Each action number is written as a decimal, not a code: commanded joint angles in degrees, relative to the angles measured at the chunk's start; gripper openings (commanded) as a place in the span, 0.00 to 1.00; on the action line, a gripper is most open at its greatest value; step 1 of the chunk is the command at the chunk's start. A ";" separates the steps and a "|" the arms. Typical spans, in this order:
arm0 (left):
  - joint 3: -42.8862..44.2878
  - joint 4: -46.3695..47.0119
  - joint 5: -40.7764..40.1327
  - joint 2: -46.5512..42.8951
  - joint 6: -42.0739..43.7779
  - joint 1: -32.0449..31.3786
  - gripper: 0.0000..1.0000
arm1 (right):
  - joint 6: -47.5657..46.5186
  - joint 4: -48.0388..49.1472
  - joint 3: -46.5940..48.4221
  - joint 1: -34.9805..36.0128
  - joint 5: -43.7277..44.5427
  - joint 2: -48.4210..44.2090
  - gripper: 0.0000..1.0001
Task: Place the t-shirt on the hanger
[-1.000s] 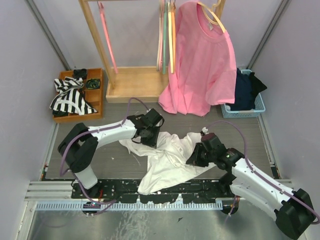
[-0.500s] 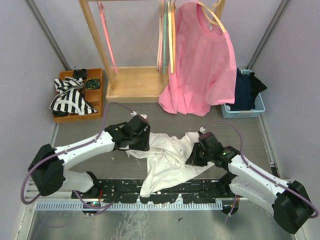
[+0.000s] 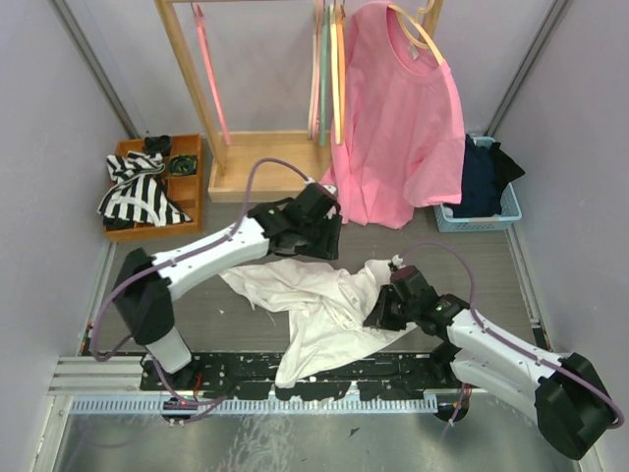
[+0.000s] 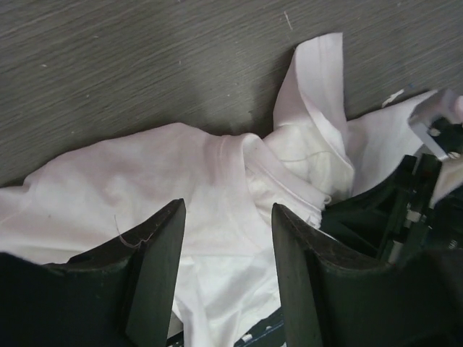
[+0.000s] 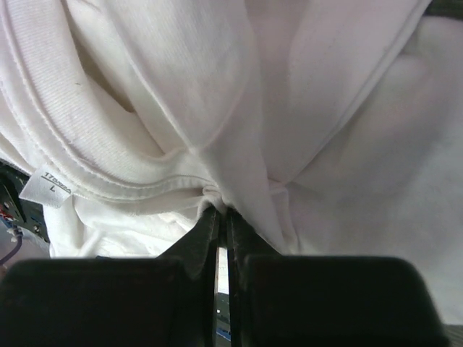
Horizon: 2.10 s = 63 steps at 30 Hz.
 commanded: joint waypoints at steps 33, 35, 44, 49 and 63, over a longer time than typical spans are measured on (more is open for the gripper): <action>10.61 -9.65 -9.78 11.88 7.82 -4.31 0.00 | -0.64 -2.44 3.25 0.50 1.17 -5.51 0.01; 10.55 -11.65 -11.11 8.79 8.03 -4.34 0.00 | -1.42 -4.48 6.66 0.47 2.17 -5.97 0.01; 12.45 -16.39 -17.23 -4.10 9.76 -2.80 0.00 | -6.95 -11.17 26.07 0.39 7.94 -1.11 0.01; 20.82 -19.28 -17.99 -6.82 13.17 0.29 0.00 | -11.86 -15.01 42.02 0.42 12.81 6.75 0.01; 61.43 -31.21 -16.40 -0.39 19.55 5.43 0.00 | -18.25 -19.89 81.10 0.33 15.54 21.29 0.01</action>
